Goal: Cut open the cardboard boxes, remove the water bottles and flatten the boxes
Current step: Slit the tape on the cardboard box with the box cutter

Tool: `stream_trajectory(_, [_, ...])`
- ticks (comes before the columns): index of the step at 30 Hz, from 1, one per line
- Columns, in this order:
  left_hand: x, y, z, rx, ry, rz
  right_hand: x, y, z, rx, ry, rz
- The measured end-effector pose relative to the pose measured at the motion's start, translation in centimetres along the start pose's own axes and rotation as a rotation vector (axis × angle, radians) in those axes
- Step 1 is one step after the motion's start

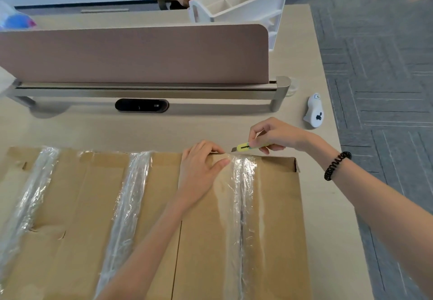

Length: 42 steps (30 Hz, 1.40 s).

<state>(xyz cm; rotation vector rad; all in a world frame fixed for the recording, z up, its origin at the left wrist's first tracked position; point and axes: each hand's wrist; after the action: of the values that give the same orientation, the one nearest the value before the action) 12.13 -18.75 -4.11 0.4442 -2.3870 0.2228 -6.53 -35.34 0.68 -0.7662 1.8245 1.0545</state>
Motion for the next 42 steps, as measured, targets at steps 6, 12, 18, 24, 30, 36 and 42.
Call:
stream_trajectory(6, [0.1,0.0,0.0,0.002,0.004,-0.019,-0.2,-0.6,-0.4,-0.05,0.059,0.004])
stream_trajectory(12, [0.3,0.1,0.0,-0.01,0.01,-0.021,-0.7,-1.3,-1.0,-0.121,0.127,-0.005])
stream_trajectory(18, [0.4,0.1,0.0,-0.019,-0.02,-0.015,-1.3,-1.9,-1.3,-0.206,0.173,0.006])
stream_trajectory(24, [0.5,0.1,0.0,-0.022,-0.045,-0.01,-2.3,-2.7,-1.4,-0.258,0.336,-0.013])
stream_trajectory(30, [0.4,0.0,0.2,-0.018,-0.078,-0.019,-1.5,-2.2,-2.3,-0.281,0.325,-0.003])
stream_trajectory(36, [0.5,0.1,0.1,-0.022,-0.081,-0.029,-0.5,-1.4,-3.2,-0.305,0.246,0.023])
stream_trajectory(42, [0.6,0.2,0.1,-0.03,-0.083,-0.037,-0.4,-0.5,-3.7,-0.314,0.259,0.039])
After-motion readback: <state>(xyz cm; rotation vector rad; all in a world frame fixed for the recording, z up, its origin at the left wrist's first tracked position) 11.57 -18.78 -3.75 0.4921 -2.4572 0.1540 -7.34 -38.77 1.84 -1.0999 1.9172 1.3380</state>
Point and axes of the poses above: each hand's wrist, its own y-axis away from the middle knuckle, its own z-axis out of the palm, x = y × z, and after that the axes turned 9 degrees about -z, right-handed
